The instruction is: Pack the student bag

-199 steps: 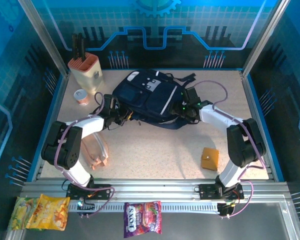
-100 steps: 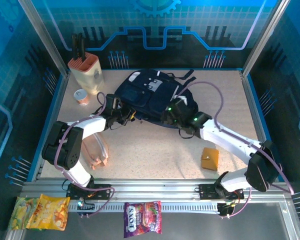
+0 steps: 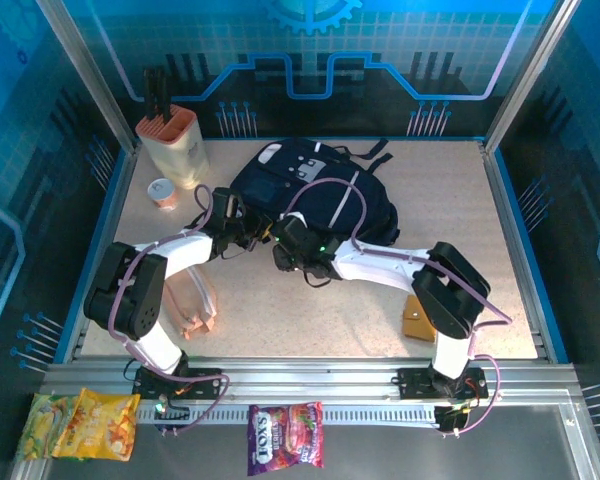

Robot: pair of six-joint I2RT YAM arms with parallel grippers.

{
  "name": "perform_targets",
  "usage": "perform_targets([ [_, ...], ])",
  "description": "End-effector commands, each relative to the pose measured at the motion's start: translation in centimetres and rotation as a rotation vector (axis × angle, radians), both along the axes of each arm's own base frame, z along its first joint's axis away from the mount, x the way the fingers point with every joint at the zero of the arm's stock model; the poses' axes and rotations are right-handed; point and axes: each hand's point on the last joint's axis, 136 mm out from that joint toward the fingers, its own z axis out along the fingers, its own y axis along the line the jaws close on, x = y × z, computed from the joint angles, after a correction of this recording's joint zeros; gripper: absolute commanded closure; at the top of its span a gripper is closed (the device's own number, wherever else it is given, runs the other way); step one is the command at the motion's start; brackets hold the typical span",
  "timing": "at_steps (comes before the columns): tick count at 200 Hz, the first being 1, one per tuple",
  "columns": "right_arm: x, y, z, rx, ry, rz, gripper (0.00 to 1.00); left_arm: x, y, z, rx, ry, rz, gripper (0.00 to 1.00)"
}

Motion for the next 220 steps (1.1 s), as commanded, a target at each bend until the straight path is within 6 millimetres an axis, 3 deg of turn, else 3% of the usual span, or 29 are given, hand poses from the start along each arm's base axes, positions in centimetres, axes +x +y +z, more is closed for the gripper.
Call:
perform_targets([
  [1,3.0,0.1,0.8,0.057,-0.033,-0.062,0.63,0.1,-2.9,5.1,-0.100,-0.103,-0.111,1.00],
  [40,5.1,0.1,0.4,0.049,-0.036,-0.078,0.69,0.0,-3.2,5.5,-0.108,-0.103,-0.124,1.00],
  [92,5.7,0.1,-0.3,0.023,-0.043,-0.095,0.69,-0.1,-3.5,5.7,-0.112,-0.105,-0.133,0.99],
  [132,6.1,-0.6,-0.7,-0.018,-0.055,-0.122,0.83,0.0,-3.8,6.0,-0.111,-0.111,-0.148,0.99],
  [178,5.3,-3.4,-0.5,-0.085,-0.079,-0.172,0.90,0.4,-3.1,5.8,-0.063,-0.108,-0.139,1.00],
  [220,2.3,-9.6,-0.7,-0.161,-0.070,-0.267,0.90,1.2,-1.9,5.2,-0.040,-0.101,-0.103,1.00],
])
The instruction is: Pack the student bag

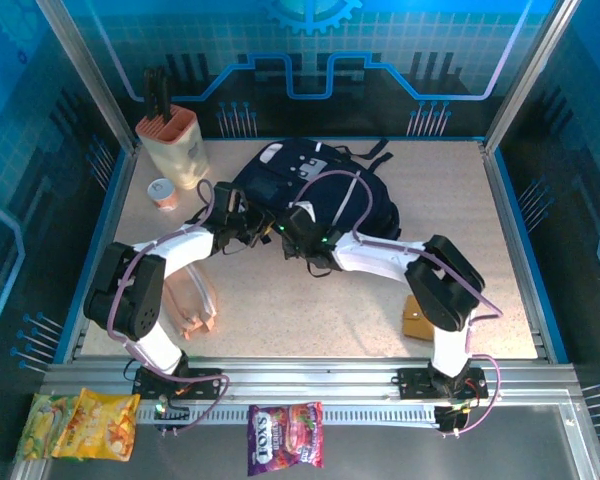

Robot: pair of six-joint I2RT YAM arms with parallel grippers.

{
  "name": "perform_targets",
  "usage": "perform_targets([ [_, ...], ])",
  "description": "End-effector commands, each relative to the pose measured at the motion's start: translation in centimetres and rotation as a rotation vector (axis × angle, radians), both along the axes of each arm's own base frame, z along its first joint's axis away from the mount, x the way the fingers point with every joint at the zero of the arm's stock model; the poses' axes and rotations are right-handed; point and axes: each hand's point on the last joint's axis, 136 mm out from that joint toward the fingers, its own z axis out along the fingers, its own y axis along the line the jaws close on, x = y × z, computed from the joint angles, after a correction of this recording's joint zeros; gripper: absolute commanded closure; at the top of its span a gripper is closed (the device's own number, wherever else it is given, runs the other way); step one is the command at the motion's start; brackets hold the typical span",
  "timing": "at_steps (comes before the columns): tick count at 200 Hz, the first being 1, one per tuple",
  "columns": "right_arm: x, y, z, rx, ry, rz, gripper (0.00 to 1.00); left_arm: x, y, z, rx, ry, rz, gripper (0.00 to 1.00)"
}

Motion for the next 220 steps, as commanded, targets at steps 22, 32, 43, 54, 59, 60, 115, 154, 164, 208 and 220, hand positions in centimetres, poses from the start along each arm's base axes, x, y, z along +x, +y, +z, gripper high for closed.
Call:
perform_targets([
  [22,-2.6,-9.8,-0.8,-0.155,0.010,-0.203,0.88,1.2,-0.9,3.5,-0.043,-0.089,-0.065,1.00],
  [32,-3.3,-11.3,-1.1,-0.166,0.021,-0.227,0.88,1.3,-0.8,3.4,-0.042,-0.087,-0.065,1.00],
  [43,-3.8,-12.9,-1.2,-0.182,0.029,-0.263,0.88,1.4,-0.7,3.3,-0.039,-0.086,-0.063,1.00],
  [54,-4.1,-14.4,-1.4,-0.194,0.037,-0.295,0.88,1.5,-0.7,3.2,-0.037,-0.082,-0.061,1.00],
  [59,-4.2,-14.9,-1.5,-0.197,0.041,-0.306,0.88,1.6,-0.7,3.2,-0.037,-0.083,-0.061,1.00],
  [60,-4.2,-15.0,-1.5,-0.196,0.041,-0.309,0.88,1.5,-0.7,3.2,-0.038,-0.082,-0.062,1.00],
  [115,-2.6,-12.9,-1.3,-0.148,0.069,-0.161,0.79,1.7,-1.1,3.4,-0.055,-0.085,-0.073,1.00],
  [154,-1.5,-12.1,-1.3,-0.155,0.059,-0.133,0.79,1.6,-1.1,3.6,-0.056,-0.088,-0.079,1.00],
  [164,-1.4,-12.1,-1.1,-0.160,0.052,-0.130,0.82,1.6,-1.1,3.7,-0.057,-0.091,-0.079,1.00],
  [208,-2.0,-15.2,-0.4,-0.207,0.017,-0.200,0.90,2.0,-0.7,3.6,-0.032,-0.094,-0.072,1.00],
  [220,-2.4,-17.1,-0.7,-0.218,0.018,-0.245,0.90,2.3,-0.4,3.5,-0.021,-0.097,-0.068,1.00],
])
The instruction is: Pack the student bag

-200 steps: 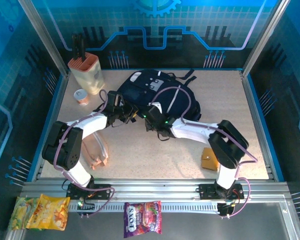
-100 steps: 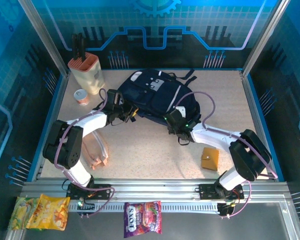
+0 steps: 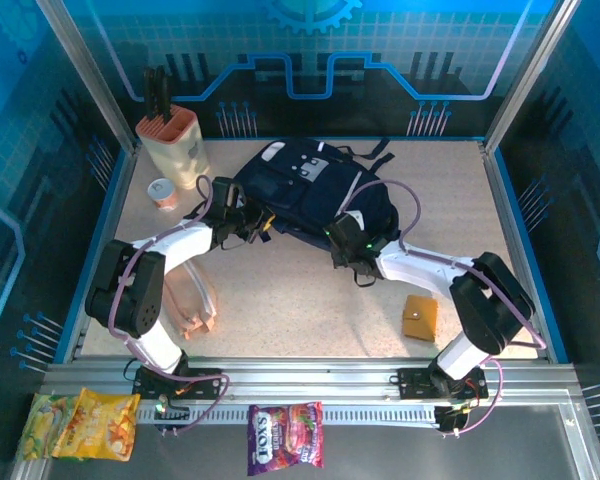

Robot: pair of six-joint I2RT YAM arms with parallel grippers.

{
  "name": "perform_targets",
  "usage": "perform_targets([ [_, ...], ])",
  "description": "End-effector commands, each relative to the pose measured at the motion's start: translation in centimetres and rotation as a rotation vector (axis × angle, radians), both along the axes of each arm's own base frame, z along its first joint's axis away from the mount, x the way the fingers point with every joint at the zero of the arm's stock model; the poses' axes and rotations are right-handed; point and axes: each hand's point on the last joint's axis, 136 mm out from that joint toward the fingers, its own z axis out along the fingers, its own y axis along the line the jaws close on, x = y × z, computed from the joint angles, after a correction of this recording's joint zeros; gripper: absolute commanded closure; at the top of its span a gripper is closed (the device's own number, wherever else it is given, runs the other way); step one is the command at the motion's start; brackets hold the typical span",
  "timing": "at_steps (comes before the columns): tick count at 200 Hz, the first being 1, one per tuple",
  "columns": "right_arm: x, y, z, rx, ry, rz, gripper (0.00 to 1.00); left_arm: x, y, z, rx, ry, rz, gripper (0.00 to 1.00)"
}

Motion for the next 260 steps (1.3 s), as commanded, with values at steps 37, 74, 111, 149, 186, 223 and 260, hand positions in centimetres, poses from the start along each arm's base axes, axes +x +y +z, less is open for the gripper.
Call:
perform_targets([
  [37,-1.4,-8.8,-0.9,0.012,0.013,-0.184,0.89,2.1,-0.9,2.1,-0.008,-0.095,-0.083,1.00],
  [74,-2.8,-5.7,-0.2,0.129,0.045,-0.027,0.95,3.4,-2.4,0.6,0.010,-0.089,-0.185,0.98],
  [111,-4.6,0.2,-0.6,0.232,0.087,0.166,1.00,6.8,-3.1,-0.3,0.089,-0.110,-0.257,0.88],
  [149,-4.2,7.9,-0.6,0.330,0.133,0.299,1.00,9.4,-0.8,-0.9,0.218,-0.095,-0.191,0.65],
  [186,-1.6,14.3,0.2,0.413,0.177,0.333,1.00,7.6,2.4,-0.8,0.238,-0.054,-0.122,0.50],
  [223,-0.2,18.0,0.7,0.475,0.211,0.392,1.00,3.1,3.4,-0.5,0.233,-0.018,-0.129,0.42],
  [260,0.2,19.1,1.4,0.497,0.213,0.424,1.00,0.5,1.4,-0.5,0.066,0.015,-0.155,0.41],
])
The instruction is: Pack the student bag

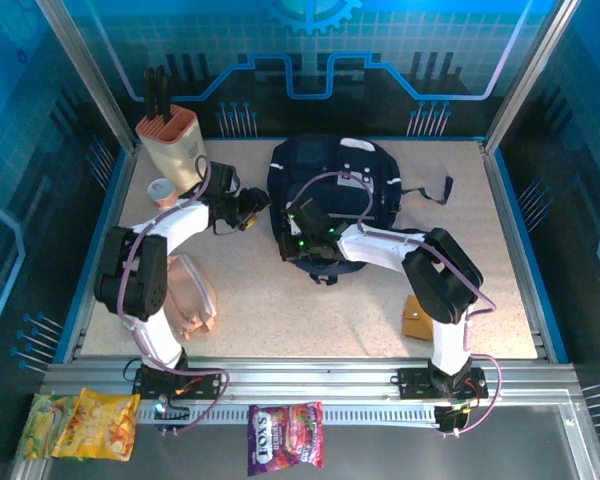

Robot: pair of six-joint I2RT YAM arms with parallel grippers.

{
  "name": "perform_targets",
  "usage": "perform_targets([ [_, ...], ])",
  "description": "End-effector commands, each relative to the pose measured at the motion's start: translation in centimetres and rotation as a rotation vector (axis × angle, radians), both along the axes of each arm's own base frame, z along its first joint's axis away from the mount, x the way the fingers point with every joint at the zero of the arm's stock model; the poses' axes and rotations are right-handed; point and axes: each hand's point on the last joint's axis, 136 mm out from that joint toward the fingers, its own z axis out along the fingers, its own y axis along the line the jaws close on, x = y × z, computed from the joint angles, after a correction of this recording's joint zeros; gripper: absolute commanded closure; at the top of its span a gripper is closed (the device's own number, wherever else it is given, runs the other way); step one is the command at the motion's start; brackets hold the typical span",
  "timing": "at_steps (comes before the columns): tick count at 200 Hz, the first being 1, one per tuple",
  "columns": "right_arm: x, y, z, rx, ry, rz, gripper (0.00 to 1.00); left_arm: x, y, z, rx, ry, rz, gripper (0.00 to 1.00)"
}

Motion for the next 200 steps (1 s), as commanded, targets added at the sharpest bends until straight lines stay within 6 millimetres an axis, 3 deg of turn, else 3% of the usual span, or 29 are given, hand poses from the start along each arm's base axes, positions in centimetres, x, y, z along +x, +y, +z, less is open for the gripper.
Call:
perform_targets([
  [1,-0.5,1.9,1.3,0.058,0.011,0.059,1.00,-1.6,-1.7,0.4,-0.122,0.028,-0.027,0.41],
  [41,-0.8,1.7,1.3,0.065,0.027,0.058,1.00,-2.5,-4.3,-0.9,-0.180,0.066,-0.047,0.45],
  [91,-1.3,1.2,1.3,0.056,0.046,0.045,1.00,-2.7,-4.4,-3.7,-0.146,0.131,0.002,0.60],
  [119,-1.9,0.0,1.0,0.014,0.066,0.020,1.00,-2.5,-4.3,-4.6,-0.136,0.142,0.009,0.80],
  [146,-2.6,-2.4,0.5,-0.066,0.082,-0.033,0.98,-2.3,-4.3,-5.2,-0.125,0.144,0.012,1.00],
  [200,-5.1,-10.0,-0.4,-0.301,0.164,-0.190,0.94,-1.3,-2.7,-6.1,-0.034,0.138,0.021,1.00],
])
